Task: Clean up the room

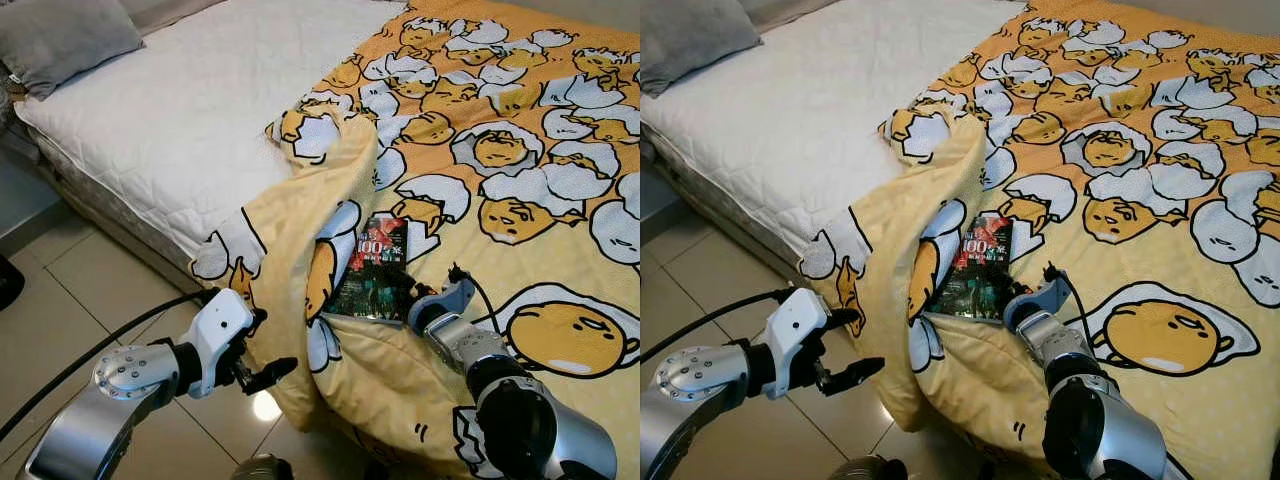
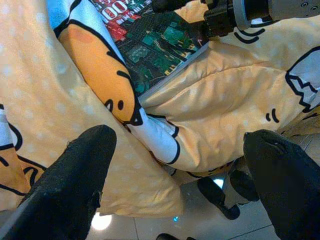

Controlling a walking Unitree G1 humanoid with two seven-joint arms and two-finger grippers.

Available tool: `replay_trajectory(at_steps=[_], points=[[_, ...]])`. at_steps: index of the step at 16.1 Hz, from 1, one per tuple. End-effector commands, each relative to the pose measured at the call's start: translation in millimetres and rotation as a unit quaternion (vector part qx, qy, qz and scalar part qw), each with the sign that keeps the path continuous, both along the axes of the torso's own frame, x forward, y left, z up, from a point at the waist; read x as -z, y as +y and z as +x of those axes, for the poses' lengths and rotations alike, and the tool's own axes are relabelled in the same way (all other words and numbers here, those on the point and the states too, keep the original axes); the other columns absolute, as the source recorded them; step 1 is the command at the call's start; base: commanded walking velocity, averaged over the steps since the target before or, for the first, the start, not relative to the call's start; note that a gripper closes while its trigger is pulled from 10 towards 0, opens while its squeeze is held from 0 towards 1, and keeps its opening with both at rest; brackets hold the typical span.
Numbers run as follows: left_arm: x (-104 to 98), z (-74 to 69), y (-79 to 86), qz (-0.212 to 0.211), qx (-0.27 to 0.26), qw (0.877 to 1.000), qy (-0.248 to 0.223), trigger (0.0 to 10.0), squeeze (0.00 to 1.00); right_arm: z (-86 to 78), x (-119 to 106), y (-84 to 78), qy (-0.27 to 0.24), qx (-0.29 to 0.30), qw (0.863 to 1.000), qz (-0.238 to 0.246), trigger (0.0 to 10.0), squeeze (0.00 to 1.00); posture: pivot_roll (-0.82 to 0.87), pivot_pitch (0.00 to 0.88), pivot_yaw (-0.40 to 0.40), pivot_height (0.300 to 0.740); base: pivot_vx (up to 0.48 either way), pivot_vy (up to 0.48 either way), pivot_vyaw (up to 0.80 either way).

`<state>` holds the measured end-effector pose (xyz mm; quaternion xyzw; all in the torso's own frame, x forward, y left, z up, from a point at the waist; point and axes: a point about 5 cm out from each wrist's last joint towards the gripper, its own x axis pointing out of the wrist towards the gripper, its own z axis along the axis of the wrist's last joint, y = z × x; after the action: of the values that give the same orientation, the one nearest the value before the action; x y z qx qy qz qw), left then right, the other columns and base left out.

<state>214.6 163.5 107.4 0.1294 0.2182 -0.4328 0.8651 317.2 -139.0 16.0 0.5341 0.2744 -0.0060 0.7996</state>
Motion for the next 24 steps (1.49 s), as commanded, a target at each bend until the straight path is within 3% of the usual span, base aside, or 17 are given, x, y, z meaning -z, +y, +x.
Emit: replay_trajectory(at_steps=[1, 10, 15, 21, 24], points=[[-3, 1.6, 4.8, 0.006, -0.007, 1.0, -0.008, 10.0, 0.0, 0.7, -2, 15.4, 0.0, -0.025, 0.999, 0.023, 0.0, 0.0, 0.13, 0.098, 0.07, 0.74, 0.0, 0.0, 0.0], [2, 14.0, 3.1, 0.002, -0.017, 1.0, -0.019, 10.0, 0.0, 8.0, -10, 8.8, -0.025, -0.032, 0.999, -0.006, 0.0, 0.0, 0.1, 0.048, 0.068, 0.74, 0.0, 0.0, 0.0], [6, 24.6, 0.7, -0.007, -0.017, 0.999, -0.029, 10.0, 0.0, 8.8, -11, -2.9, -0.04, -0.006, 0.999, -0.009, 0.0, 0.0, 0.05, 0.0, 0.103, 0.74, 0.0, 0.0, 0.0], [10, 37.5, -13.8, -0.037, -0.033, 0.998, -0.043, 10.0, 0.0, 0.0, -9, -47.9, -0.07, 0.059, 0.996, 0.009, 0.0, 0.0, -0.03, 0.0, 0.14, 0.74, 0.0, 0.0, 0.0], [9, 41.3, -22.0, -0.051, -0.058, 0.995, -0.062, 10.0, 0.0, -10.0, -31, -91.3, -0.158, 0.082, 0.984, -0.003, 0.0, 0.0, -0.05, 0.0, 0.12, 0.74, 0.0, 0.0, 0.0]])
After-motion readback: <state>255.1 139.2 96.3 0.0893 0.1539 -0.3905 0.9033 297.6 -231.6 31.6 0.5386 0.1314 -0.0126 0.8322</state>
